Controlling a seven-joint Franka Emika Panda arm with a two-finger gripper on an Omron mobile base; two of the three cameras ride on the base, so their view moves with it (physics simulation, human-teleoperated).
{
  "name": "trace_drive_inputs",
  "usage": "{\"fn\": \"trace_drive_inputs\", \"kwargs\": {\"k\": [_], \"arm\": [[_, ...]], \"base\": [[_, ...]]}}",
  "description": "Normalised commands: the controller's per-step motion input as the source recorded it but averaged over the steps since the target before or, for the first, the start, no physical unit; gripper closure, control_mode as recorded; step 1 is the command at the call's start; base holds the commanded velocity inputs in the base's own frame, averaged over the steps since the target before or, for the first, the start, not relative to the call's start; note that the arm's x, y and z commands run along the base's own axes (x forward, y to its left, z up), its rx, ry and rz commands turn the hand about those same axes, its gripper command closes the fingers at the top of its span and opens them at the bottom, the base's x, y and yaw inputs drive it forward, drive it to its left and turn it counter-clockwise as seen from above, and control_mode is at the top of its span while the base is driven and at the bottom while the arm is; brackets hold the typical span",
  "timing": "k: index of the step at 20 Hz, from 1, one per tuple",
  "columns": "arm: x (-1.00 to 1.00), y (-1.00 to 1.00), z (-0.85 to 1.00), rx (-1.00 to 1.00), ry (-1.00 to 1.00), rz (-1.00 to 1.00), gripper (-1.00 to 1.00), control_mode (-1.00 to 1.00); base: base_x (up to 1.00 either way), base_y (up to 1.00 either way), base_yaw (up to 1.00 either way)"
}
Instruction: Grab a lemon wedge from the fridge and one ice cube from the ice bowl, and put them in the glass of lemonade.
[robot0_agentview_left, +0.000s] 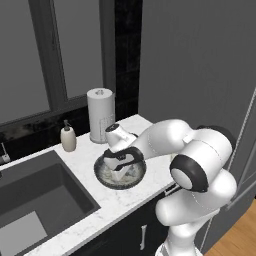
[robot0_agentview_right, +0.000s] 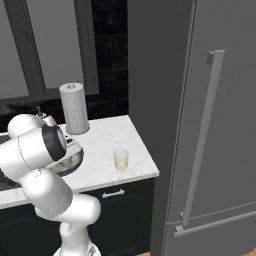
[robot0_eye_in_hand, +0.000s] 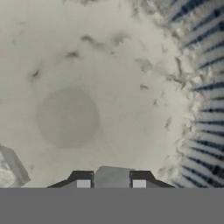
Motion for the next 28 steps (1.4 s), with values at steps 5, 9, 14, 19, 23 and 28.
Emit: {"fn": "trace_drive_inputs", "kwargs": {"k": [5, 9, 14, 19, 23, 28], "arm": [[-0.11, 0.00, 0.17, 0.00, 0.00, 0.00, 1.00, -1.00], [-0.07, 0.00, 0.38, 0.00, -0.06, 0.00, 1.00, -1.00], [-0.16, -0.01, 0.41, 0.00, -0.15, 0.00, 1.00, -1.00], [-0.25, -0.01, 0.45, 0.00, -0.19, 0.02, 1.00, -1.00], [-0.28, 0.00, 0.43, 0.00, -0.16, 0.01, 1.00, -1.00], [-0.30, 0.00, 0.50, 0.00, -0.21, 0.00, 1.00, -1.00]], "base": [[0.00, 0.00, 0.00], [0.00, 0.00, 0.00], [0.00, 0.00, 0.00], [0.00, 0.00, 0.00], [0.00, 0.00, 0.00], [0.00, 0.00, 0.00]]}}
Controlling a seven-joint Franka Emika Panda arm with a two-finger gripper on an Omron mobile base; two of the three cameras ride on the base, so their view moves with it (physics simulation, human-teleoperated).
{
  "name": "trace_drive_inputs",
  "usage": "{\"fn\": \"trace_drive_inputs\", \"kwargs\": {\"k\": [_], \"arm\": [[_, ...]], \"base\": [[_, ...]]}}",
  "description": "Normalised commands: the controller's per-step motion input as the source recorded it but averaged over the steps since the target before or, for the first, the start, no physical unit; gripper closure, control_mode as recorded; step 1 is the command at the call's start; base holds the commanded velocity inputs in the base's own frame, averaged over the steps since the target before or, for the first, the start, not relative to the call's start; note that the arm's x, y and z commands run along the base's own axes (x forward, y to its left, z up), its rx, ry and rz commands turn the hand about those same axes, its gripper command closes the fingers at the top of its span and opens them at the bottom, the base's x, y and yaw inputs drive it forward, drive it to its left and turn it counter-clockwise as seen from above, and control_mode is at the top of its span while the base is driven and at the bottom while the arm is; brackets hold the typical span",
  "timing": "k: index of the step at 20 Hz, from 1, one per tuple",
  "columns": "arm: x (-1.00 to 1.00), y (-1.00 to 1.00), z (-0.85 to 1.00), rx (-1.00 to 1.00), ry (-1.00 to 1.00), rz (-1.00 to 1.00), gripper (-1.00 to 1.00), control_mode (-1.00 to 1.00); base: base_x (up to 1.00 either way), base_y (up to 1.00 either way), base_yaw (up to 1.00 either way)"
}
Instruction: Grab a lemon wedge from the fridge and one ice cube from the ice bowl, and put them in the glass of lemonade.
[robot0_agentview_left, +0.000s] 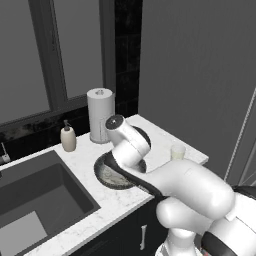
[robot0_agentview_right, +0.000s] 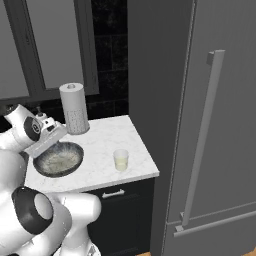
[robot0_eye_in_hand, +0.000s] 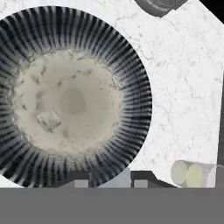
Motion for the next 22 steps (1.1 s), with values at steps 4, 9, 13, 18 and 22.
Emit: {"fn": "trace_drive_inputs", "kwargs": {"k": [4, 9, 13, 18, 22], "arm": [[-0.19, -0.01, 0.55, 0.00, -0.21, 0.00, 1.00, -1.00], [-0.11, -0.24, 0.40, 0.00, -0.12, 0.00, 1.00, -1.00], [-0.06, -0.65, 0.16, 0.00, -0.04, 0.00, 1.00, -1.00], [0.00, -0.66, 0.17, 0.00, 0.01, -0.02, 1.00, -1.00], [0.05, -0.52, 0.22, 0.00, 0.04, -0.05, 1.00, -1.00]], "base": [[0.00, 0.00, 0.00], [0.00, 0.00, 0.00], [0.00, 0.00, 0.00], [0.00, 0.00, 0.00], [0.00, 0.00, 0.00]]}}
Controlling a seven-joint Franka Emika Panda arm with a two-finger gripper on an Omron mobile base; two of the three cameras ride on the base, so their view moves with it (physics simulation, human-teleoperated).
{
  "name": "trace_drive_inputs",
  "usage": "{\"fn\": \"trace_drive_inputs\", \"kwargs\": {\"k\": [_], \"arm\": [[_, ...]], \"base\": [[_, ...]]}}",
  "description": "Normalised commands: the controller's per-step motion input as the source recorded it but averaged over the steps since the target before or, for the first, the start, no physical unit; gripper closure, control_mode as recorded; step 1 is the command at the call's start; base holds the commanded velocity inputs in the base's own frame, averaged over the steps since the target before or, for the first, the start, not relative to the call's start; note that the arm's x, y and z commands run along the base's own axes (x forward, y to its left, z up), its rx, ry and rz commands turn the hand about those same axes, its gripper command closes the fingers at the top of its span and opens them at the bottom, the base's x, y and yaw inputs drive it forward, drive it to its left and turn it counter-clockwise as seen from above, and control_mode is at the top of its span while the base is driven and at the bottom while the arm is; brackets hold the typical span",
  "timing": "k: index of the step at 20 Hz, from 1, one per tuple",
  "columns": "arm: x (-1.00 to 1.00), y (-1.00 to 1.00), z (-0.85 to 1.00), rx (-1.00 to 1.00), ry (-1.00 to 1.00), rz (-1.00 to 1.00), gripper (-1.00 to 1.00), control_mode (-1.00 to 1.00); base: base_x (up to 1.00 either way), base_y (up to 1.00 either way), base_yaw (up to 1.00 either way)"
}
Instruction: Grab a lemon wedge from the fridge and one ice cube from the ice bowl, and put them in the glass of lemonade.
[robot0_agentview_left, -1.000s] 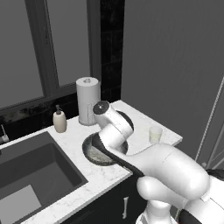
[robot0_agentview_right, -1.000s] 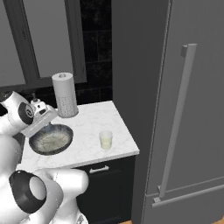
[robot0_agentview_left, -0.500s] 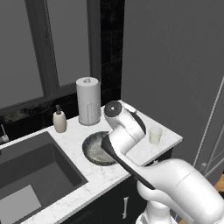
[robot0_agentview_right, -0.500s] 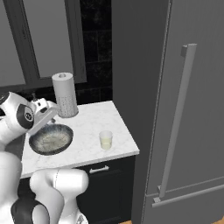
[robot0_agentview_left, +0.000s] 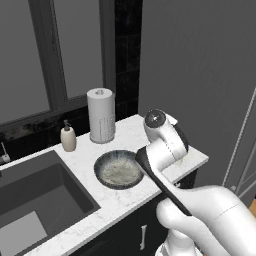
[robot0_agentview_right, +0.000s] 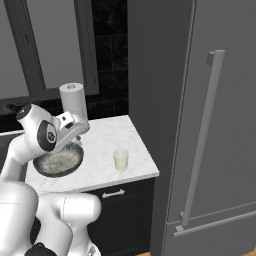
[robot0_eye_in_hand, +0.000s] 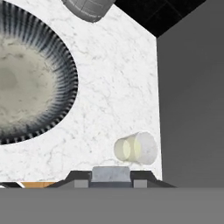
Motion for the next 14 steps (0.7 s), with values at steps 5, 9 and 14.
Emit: {"fn": "trace_drive_inputs", "kwargs": {"k": [5, 9, 14], "arm": [[0.04, -0.56, 0.10, 0.00, 0.02, -0.01, 1.00, -1.00], [0.08, -0.43, 0.00, 0.00, 0.00, 0.00, 1.00, -1.00], [0.21, -0.43, 0.00, 0.00, 0.00, -0.01, 1.00, -1.00]], "base": [[0.00, 0.00, 0.00], [0.00, 0.00, 0.00], [0.00, 0.00, 0.00]]}}
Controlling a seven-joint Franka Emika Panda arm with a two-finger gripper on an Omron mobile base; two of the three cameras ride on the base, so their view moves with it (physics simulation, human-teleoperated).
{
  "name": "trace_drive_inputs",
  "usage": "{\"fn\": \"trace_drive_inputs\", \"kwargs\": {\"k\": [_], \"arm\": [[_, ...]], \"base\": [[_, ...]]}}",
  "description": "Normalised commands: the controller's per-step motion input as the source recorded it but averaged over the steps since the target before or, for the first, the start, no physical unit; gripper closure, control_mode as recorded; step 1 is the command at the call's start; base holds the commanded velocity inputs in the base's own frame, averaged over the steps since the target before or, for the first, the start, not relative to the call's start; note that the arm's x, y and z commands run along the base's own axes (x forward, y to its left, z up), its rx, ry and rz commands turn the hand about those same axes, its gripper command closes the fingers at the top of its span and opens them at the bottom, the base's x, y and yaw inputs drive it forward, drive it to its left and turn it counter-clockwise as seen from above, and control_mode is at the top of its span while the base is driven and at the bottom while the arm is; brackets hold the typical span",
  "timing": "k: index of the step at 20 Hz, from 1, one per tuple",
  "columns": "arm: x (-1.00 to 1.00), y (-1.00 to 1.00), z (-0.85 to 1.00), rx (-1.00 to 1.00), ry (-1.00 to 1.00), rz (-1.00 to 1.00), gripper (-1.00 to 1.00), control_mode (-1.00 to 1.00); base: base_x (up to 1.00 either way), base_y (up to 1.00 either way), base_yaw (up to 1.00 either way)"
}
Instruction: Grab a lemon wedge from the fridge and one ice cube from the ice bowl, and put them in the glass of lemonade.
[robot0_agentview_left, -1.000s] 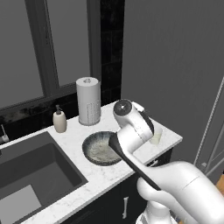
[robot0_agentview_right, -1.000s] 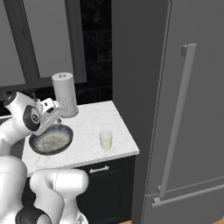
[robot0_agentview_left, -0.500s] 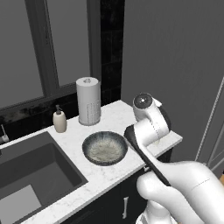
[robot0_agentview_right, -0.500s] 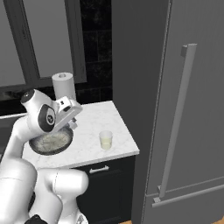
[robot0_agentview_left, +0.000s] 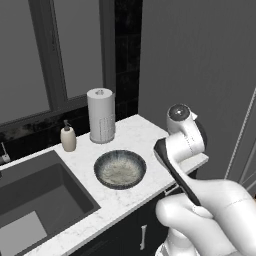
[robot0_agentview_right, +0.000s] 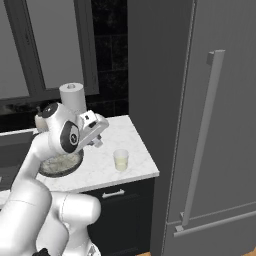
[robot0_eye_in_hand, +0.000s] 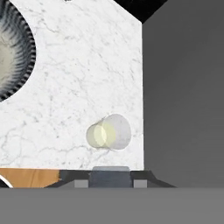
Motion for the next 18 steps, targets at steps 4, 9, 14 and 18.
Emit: {"fn": "trace_drive_inputs", "kwargs": {"k": [4, 9, 14, 18], "arm": [[0.32, -0.44, 0.00, 0.00, 0.00, -0.03, 1.00, -1.00], [0.39, -0.28, -0.09, 0.00, 0.00, -0.02, 1.00, -1.00], [0.36, -0.01, -0.27, 0.00, 0.00, -0.01, 1.00, -1.00], [0.31, 0.00, -0.31, 0.00, 0.00, 0.00, 1.00, -1.00]], "base": [[0.00, 0.00, 0.00], [0.00, 0.00, 0.00], [0.00, 0.00, 0.00], [0.00, 0.00, 0.00]]}}
